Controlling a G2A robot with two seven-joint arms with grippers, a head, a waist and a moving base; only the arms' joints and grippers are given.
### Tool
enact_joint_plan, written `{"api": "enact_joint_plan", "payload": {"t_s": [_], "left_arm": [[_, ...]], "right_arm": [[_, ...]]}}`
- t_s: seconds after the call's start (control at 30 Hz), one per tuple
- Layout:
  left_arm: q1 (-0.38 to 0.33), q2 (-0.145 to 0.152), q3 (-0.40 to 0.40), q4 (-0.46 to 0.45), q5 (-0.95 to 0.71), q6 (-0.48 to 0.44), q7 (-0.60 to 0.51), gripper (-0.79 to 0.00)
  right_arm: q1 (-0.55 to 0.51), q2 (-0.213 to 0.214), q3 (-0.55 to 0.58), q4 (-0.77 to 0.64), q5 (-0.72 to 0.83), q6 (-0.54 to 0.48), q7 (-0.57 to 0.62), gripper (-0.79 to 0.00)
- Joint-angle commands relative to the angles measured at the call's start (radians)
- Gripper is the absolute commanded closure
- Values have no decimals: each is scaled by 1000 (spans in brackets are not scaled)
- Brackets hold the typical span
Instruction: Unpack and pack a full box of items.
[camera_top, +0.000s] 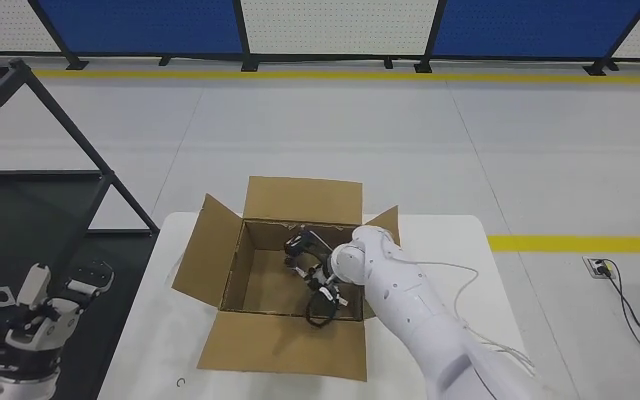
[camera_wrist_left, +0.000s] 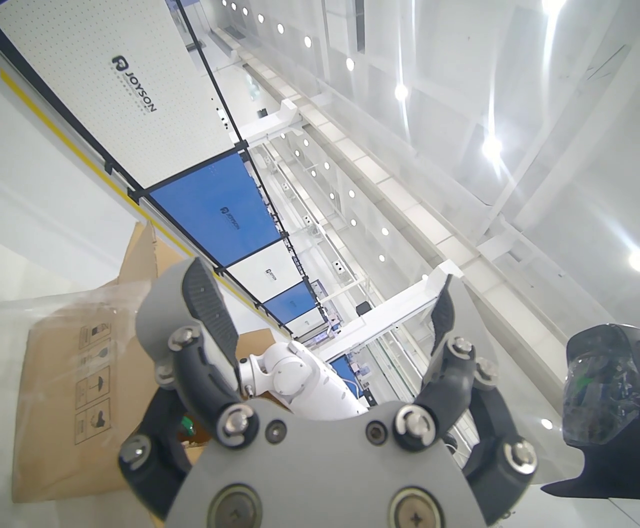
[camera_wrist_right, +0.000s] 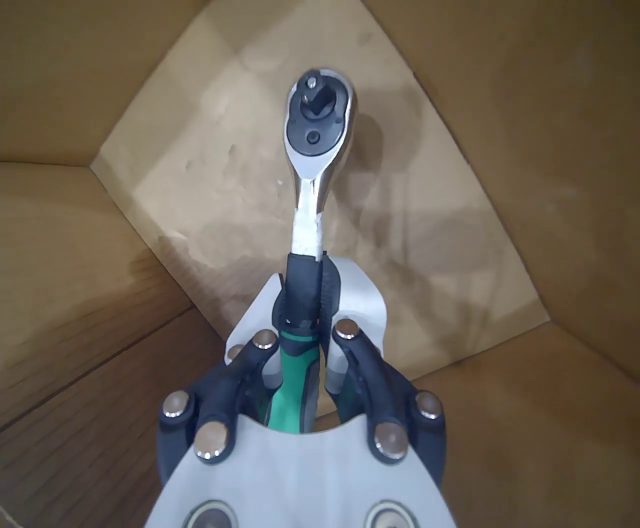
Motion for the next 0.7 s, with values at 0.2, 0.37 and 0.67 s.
{"api": "enact_joint_plan", "payload": {"t_s": [0.2, 0.37, 0.67], "left_arm": [[13, -2, 8, -18, 8, -8, 6, -785], [18, -2, 8, -25, 9, -12, 8, -785], [28, -3, 1, -29, 7, -16, 9, -785]], "right_arm": [[8, 37, 13, -45, -20, -86, -45, 0], [-8, 56, 24, -90, -24, -75, -43, 0], [-45, 86, 39, -181, -36, -30, 34, 0]]}}
